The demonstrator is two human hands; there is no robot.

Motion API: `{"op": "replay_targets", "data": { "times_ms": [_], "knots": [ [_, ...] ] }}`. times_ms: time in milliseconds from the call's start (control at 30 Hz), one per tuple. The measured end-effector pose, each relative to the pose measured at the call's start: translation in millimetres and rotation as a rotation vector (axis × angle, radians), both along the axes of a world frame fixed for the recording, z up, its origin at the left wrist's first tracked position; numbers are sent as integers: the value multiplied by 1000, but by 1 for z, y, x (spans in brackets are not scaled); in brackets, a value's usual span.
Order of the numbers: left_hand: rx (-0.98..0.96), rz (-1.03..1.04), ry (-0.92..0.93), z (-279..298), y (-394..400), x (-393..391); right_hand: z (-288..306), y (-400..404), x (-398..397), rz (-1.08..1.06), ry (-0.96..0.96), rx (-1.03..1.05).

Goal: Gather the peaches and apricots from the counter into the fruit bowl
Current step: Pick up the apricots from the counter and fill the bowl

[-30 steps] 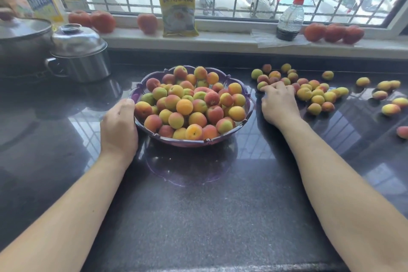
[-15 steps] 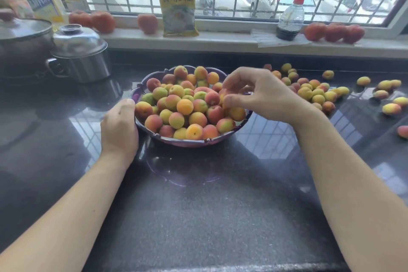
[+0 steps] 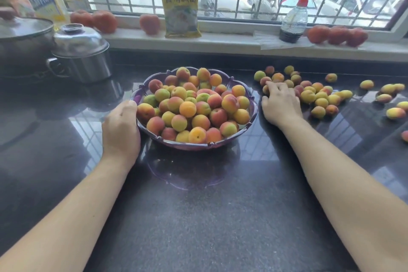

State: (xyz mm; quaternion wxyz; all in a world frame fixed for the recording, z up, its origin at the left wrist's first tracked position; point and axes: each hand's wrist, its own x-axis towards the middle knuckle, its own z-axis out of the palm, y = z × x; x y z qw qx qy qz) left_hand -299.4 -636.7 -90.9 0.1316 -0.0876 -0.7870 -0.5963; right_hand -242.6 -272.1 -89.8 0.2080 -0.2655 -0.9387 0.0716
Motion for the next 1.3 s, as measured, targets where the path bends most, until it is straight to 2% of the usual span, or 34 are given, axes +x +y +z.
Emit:
{"op": "replay_targets", "data": {
  "times_ms": [100,267,367,467,500,567,667,733,767,867,933,967,1033,1100,1200,1300],
  "knots": [
    [5,3,-20,1,0,0,1,-2,-10,58,-53,47],
    [14,15,-33,1,-1,0,4,4,-7,56,82,-130],
    [17,20,-37,1,-1,0,20,4,-1,120,200,-362],
    [3,11,-23,2,0,1,65,-21,3,336,381,-632],
    [6,11,-25,2,-1,1,82,-34,4,430,368,-650],
    [18,10,-36,3,-1,1,104,-62,7,585,218,-600],
    [14,0,-36,4,0,2,98,-83,0,622,-89,-394],
    [-2,-2,-23,6,0,3,92,-81,-2,604,-139,-388],
    [-5,-2,-21,6,0,4,93,-78,0,586,-87,-447],
    [-17,-1,-8,5,0,4,102,-58,10,408,281,-644],
    [-25,-14,6,6,0,4,95,-36,18,199,415,-665],
    [-32,-22,12,7,0,5,85,-21,23,100,388,-565],
    [-53,-28,15,6,0,5,50,6,38,-67,96,-168],
    [-50,-15,8,5,0,3,12,23,58,-145,-115,56],
    [-24,-13,-19,4,0,2,-5,27,75,-189,-103,82],
    [-22,-22,-25,5,-1,7,-1,31,78,-335,-87,23]
  ]
}}
